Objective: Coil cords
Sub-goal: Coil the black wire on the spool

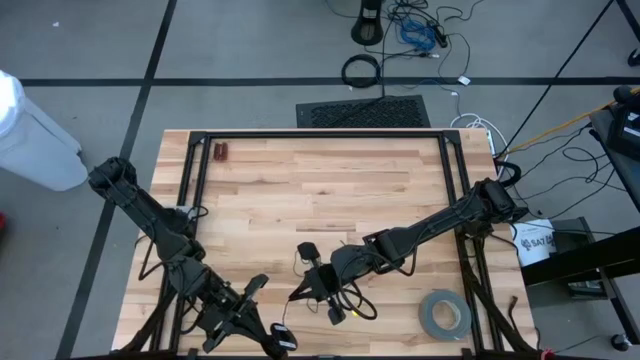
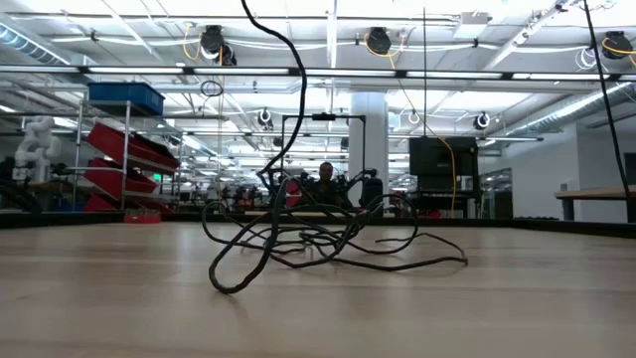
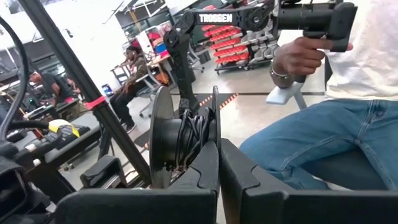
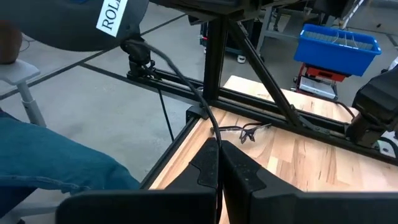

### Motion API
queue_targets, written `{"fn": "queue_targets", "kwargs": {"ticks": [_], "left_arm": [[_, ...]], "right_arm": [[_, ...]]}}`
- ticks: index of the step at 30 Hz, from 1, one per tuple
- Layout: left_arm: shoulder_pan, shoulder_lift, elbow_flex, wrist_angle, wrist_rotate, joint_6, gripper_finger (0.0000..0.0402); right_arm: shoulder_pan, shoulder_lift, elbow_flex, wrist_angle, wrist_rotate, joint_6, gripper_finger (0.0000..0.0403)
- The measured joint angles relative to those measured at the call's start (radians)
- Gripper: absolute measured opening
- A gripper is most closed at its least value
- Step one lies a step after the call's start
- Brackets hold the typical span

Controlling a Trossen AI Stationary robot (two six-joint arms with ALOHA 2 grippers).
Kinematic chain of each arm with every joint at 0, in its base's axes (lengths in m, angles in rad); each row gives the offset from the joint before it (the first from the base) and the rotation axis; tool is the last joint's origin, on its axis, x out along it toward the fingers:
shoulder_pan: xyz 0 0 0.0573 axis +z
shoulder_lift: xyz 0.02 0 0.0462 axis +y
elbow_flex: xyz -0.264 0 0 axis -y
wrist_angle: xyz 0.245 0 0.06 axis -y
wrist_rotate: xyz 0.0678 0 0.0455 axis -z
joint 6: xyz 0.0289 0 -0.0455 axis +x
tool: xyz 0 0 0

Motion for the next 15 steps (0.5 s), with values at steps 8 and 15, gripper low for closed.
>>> {"fn": "queue_targets", "kwargs": {"ticks": [8, 15], "left_arm": [[0.018, 0.0, 0.0, 0.008, 0.048, -0.001, 0.0], [0.017, 0.002, -0.001, -0.003, 0.053, -0.026, 0.0]], "right_arm": [[0.0, -0.001, 0.0, 0.012, 0.0, 0.0, 0.0], [0.001, -0.001, 0.0, -0.007, 0.049, -0.002, 0.0]]}}
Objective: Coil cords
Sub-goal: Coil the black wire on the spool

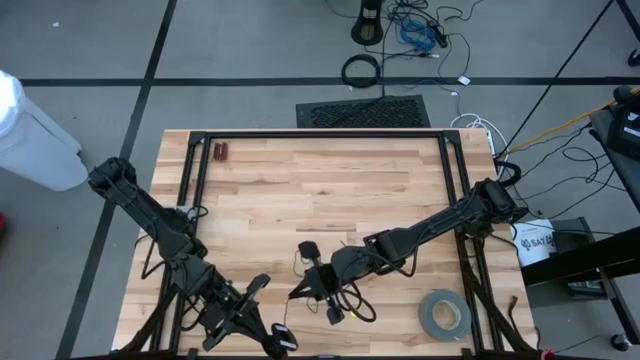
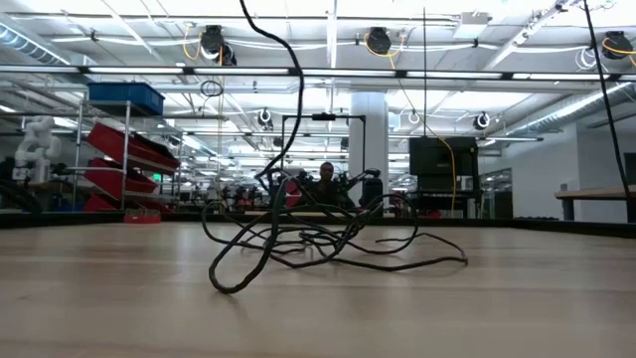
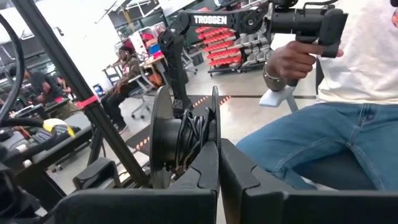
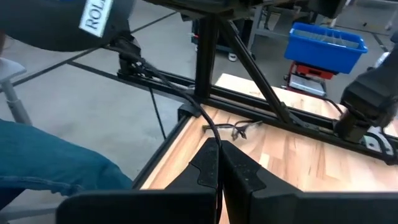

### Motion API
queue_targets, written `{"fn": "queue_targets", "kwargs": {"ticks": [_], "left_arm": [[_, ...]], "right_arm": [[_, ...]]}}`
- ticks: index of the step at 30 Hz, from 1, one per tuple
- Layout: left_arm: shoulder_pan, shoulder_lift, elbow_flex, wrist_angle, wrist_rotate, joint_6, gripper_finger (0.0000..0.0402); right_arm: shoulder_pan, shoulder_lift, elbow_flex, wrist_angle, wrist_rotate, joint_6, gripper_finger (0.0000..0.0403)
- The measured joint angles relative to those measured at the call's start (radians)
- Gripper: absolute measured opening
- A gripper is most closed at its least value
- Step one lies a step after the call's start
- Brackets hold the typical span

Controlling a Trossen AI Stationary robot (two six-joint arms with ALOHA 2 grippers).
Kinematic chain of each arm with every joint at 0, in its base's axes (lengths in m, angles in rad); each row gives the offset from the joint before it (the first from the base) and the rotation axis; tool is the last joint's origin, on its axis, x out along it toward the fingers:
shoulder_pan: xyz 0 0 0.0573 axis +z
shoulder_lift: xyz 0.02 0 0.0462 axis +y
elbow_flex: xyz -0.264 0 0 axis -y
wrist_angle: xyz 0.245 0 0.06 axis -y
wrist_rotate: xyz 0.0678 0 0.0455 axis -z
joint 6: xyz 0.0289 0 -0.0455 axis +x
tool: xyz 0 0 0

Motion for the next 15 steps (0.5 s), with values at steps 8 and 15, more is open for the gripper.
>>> {"fn": "queue_targets", "kwargs": {"ticks": [8, 15], "left_arm": [[0.007, 0.022, 0.0, 0.01, 0.014, 0.001, 0.0], [0.007, 0.023, 0.0, 0.012, 0.035, -0.002, 0.0]], "right_arm": [[0.003, 0.0, 0.0, -0.004, -0.049, 0.018, 0.0], [0.006, 0.0, 0.0, -0.015, -0.05, 0.021, 0.0]]}}
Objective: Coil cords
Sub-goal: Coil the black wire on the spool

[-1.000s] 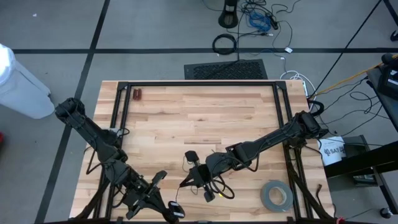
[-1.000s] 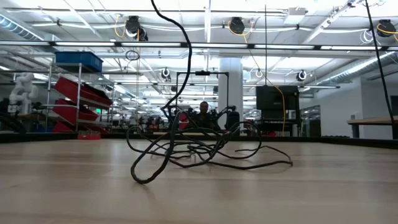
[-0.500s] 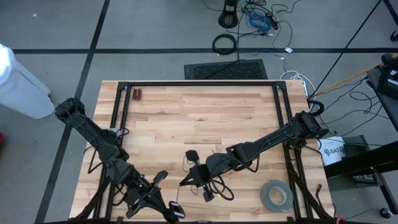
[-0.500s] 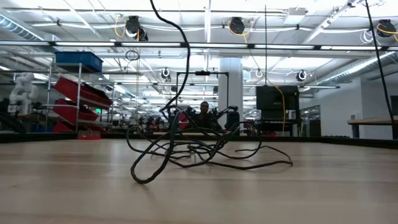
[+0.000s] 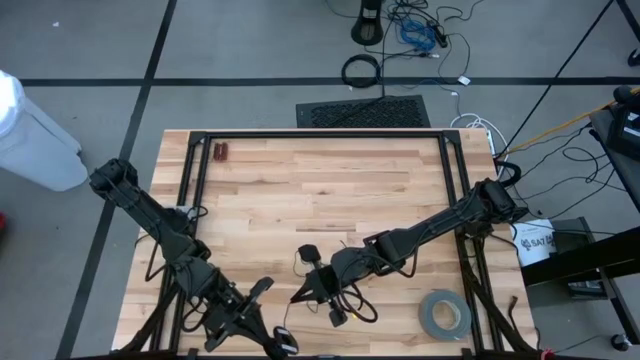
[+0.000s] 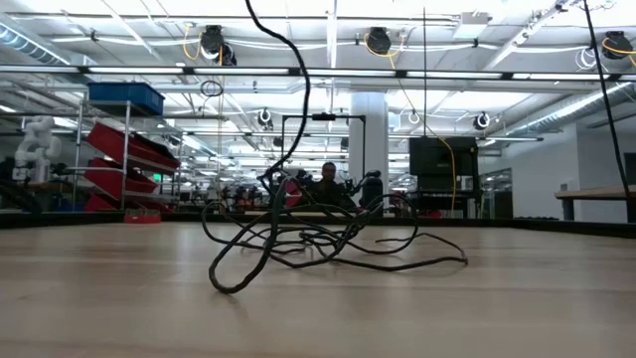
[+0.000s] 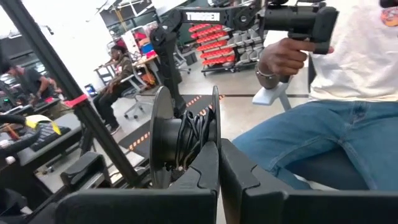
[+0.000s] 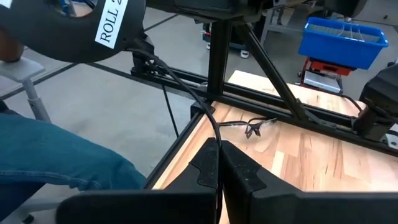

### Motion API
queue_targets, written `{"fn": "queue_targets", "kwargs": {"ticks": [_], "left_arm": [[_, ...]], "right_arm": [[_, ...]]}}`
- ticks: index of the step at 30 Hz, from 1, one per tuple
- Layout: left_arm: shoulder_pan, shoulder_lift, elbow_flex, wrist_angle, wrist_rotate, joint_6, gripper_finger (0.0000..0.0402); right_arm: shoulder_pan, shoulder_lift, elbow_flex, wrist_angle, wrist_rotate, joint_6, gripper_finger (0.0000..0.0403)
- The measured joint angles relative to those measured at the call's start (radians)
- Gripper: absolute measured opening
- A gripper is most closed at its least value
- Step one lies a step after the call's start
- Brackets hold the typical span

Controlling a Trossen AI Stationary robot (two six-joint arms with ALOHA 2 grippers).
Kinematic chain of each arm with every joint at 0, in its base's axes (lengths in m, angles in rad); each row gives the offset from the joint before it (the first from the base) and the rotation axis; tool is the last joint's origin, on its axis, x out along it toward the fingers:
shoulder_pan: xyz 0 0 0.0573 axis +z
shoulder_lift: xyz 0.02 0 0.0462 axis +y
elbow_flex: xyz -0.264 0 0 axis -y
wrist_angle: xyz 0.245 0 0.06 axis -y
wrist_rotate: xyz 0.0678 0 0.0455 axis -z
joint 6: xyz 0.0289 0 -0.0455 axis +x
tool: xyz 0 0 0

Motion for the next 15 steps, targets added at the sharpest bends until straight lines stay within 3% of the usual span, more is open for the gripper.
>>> {"fn": "queue_targets", "kwargs": {"ticks": [15], "left_arm": [[0.018, 0.01, 0.0, 0.013, 0.013, 0.009, 0.0]], "right_arm": [[0.003, 0.025, 0.001, 0.047, -0.02, 0.026, 0.0]]}}
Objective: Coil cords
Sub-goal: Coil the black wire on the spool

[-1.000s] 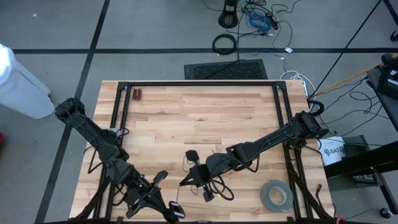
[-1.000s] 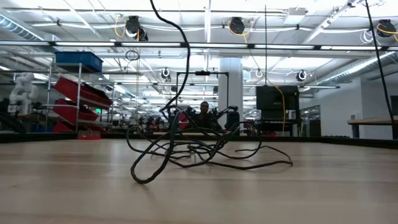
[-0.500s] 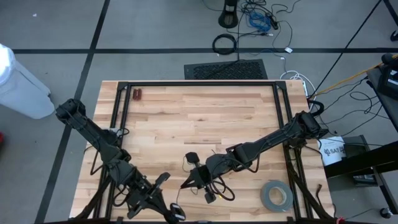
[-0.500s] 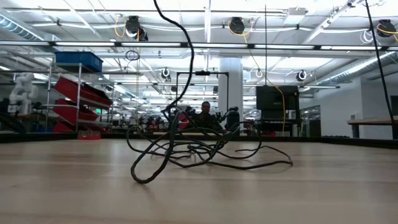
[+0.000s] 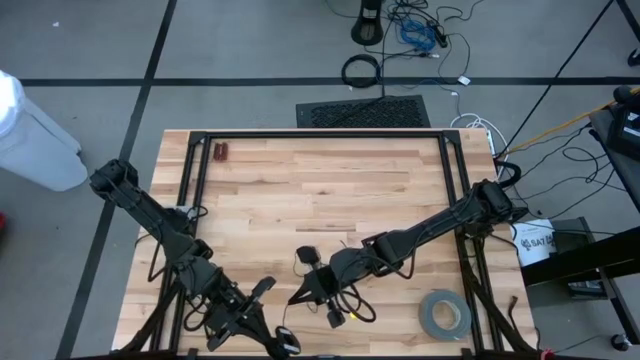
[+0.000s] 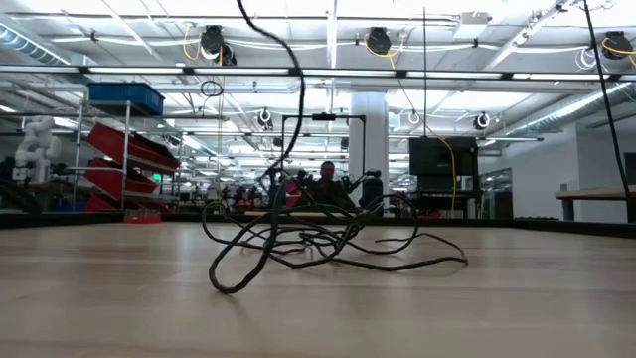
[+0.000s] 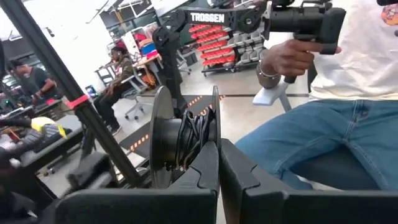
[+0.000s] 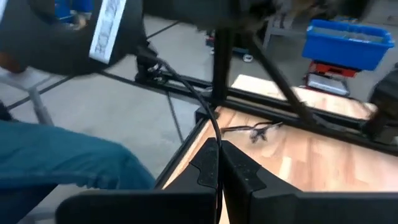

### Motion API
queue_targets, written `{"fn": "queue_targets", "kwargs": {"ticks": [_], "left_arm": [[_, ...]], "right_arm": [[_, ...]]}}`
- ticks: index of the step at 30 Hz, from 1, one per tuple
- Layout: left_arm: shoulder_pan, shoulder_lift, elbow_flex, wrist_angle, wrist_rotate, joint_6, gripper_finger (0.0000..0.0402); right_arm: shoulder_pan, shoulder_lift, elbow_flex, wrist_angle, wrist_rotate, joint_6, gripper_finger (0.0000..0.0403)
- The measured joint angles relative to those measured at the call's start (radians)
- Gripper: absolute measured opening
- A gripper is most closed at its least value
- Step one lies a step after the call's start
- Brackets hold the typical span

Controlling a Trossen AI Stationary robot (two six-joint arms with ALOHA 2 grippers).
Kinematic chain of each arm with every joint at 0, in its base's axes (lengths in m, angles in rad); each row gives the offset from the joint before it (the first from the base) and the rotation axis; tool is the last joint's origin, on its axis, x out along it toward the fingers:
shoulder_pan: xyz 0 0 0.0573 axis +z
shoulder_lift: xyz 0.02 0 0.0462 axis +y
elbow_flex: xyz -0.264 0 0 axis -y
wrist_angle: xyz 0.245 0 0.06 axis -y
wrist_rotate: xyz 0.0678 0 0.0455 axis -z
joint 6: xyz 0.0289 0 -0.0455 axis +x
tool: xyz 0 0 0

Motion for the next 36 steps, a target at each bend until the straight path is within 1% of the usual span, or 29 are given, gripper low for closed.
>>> {"fn": "queue_targets", "kwargs": {"ticks": [5, 11, 18, 21, 25, 32, 36], "left_arm": [[0.002, 0.005, 0.0, 0.01, 0.042, -0.006, 0.0], [0.015, 0.045, 0.0, 0.015, 0.048, -0.011, 0.0], [0.051, 0.052, 0.0, -0.031, 0.049, -0.138, 0.0], [0.055, 0.053, 0.0, -0.067, 0.043, -0.165, 0.0], [0.056, 0.053, 0.0, -0.099, -0.009, -0.189, 0.0], [0.059, 0.05, 0.0, -0.148, -0.063, -0.208, 0.0], [0.059, 0.031, 0.0, -0.19, -0.11, -0.227, 0.0]], "right_arm": [[-0.009, 0.022, -0.002, 0.056, -0.004, -0.019, 0.0], [-0.023, 0.021, 0.0, 0.133, -0.001, -0.035, 0.0], [-0.009, 0.02, 0.0, 0.133, 0.013, -0.045, 0.0], [-0.002, 0.012, 0.0, 0.106, 0.058, -0.051, 0.0], [0.013, -0.008, 0.0, 0.068, 0.096, -0.053, 0.0], [0.047, -0.03, 0.0, 0.007, 0.193, -0.066, 0.0], [0.066, -0.051, 0.0, -0.066, 0.261, -0.067, 0.0]]}}
